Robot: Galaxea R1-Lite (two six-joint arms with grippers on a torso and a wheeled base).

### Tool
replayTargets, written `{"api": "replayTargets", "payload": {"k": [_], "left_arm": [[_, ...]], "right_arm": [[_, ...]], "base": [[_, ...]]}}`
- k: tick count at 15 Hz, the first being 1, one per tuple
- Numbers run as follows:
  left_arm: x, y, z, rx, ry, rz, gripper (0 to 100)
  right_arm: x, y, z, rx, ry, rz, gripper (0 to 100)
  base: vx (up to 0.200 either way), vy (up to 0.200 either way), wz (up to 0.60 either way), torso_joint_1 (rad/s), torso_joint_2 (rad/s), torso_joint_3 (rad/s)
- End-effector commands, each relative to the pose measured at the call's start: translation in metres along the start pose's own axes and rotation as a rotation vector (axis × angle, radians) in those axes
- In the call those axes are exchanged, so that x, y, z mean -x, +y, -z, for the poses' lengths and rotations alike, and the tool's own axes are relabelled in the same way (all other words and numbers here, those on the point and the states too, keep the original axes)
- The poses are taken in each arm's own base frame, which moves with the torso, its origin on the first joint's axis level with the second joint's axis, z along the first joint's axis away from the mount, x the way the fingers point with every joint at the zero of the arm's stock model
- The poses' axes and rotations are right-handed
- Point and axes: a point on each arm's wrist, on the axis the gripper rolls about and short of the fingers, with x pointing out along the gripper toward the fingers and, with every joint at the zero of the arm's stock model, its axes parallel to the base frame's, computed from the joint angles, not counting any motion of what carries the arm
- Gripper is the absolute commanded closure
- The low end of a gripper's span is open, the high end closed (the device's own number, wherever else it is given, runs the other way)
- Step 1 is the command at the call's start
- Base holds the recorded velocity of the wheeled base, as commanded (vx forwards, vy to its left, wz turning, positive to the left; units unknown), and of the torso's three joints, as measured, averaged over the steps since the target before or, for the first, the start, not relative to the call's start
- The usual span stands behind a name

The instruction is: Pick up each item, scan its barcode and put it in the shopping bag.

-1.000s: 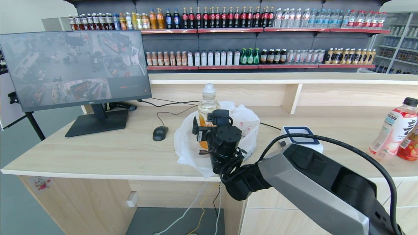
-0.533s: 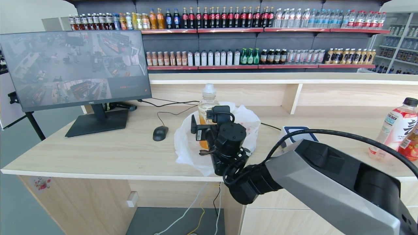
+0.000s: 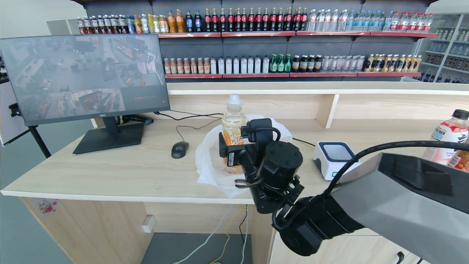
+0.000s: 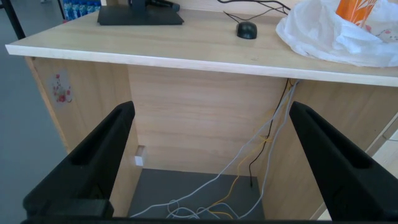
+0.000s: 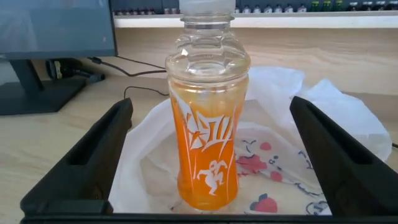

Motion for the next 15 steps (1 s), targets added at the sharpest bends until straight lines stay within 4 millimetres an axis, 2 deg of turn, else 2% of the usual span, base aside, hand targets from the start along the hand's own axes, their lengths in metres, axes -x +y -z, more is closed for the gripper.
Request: {"api": "replayTargets", "payload": {"k": [1, 4, 6, 10, 15], "left_arm": [[0.000, 0.000, 0.000, 0.000, 0.001, 0.000, 0], [0.000, 0.000, 0.000, 0.000, 0.000, 0.000, 0], [0.000, 0.000, 0.000, 0.000, 0.000, 0.000, 0], [0.000, 0.000, 0.000, -0.002, 0.000, 0.000, 0], [0.000, 0.000, 0.000, -0.002, 0.000, 0.001, 0]], "right_arm": [[0.031, -0.008, -0.030, 0.007, -0.030, -0.029, 0], [0.062, -0.017, -0.045, 0.005, -0.036, -0.061, 0], [0.072, -0.021, -0.052, -0.003, -0.045, -0.066, 0], [0.101, -0.044, -0.080, 0.025, -0.078, -0.057, 0], [0.101, -0.048, -0.085, 0.004, -0.101, -0.016, 0]], "base": [[0.000, 0.000, 0.00, 0.000, 0.00, 0.000], [0.000, 0.000, 0.00, 0.000, 0.00, 0.000], [0.000, 0.000, 0.00, 0.000, 0.00, 0.000], [0.000, 0.000, 0.00, 0.000, 0.00, 0.000], [0.000, 0.000, 0.00, 0.000, 0.00, 0.000]]}}
